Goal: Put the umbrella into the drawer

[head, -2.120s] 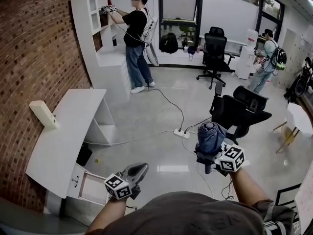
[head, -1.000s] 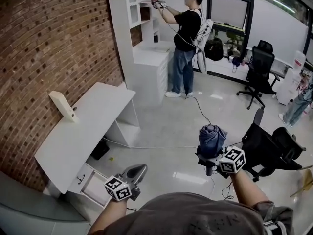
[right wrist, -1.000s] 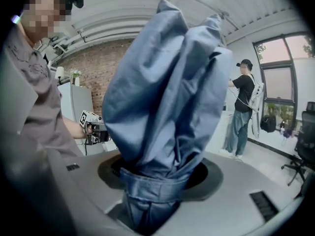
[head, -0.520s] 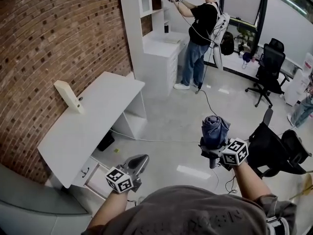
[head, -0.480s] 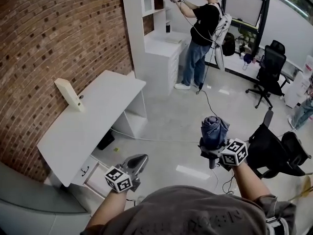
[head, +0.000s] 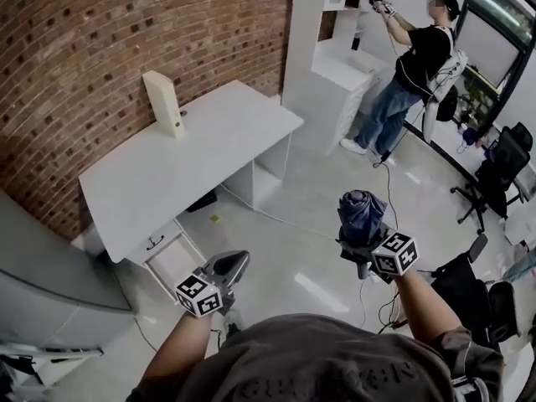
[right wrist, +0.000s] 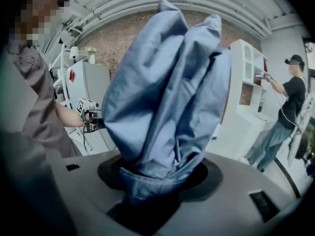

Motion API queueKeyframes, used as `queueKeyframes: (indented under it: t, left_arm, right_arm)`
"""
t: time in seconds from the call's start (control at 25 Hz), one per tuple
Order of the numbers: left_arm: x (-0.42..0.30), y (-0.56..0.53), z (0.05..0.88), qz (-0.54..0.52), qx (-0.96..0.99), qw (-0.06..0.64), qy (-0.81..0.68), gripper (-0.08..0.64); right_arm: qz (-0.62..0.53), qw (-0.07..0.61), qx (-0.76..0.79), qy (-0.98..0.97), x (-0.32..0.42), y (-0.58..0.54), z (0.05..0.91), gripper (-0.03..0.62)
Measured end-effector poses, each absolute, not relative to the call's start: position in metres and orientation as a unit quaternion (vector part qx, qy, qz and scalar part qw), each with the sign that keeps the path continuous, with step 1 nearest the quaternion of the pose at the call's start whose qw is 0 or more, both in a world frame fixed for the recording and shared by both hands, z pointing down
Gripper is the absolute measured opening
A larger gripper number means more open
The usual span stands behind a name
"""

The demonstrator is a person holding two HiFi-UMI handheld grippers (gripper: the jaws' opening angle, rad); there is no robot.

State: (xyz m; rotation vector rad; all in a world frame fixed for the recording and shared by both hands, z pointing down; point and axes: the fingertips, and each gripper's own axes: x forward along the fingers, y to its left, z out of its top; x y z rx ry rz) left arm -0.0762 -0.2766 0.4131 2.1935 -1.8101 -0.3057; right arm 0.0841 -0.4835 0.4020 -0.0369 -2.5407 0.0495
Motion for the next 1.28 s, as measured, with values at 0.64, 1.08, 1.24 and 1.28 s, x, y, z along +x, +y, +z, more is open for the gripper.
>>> queueKeyframes:
  t: [0.64,1.08,1.24,1.28]
  left_arm:
    - [-0.205,-0.030,0.526,-0.163,0.497,0.168,-0.836,0.002]
    - [-0.259,0.093,0.631,-0.188,0.388,0.192,-0.882,0.002]
    - [-0.273,0.125,0.674,-0.204,0.369,0.199,-0.885,0.002]
    - [-0.277,0.134,0.684,-0.209,0.365,0.200,-0.885,0.002]
  right_arm:
    - [-0.142,0.416,-0.331,-0.835,-0.216,-0.288,0.559,0.239]
    - [-0.201,0.480,-0.447,-0.727,-0.335,-0.127,0.770,0.239]
    - [-0.204,0.511,-0.453,-0.701,-0.362,-0.087,0.854,0.239]
    - [-0.207,0.518,-0.454,-0.695,-0.369,-0.079,0.873,0.239]
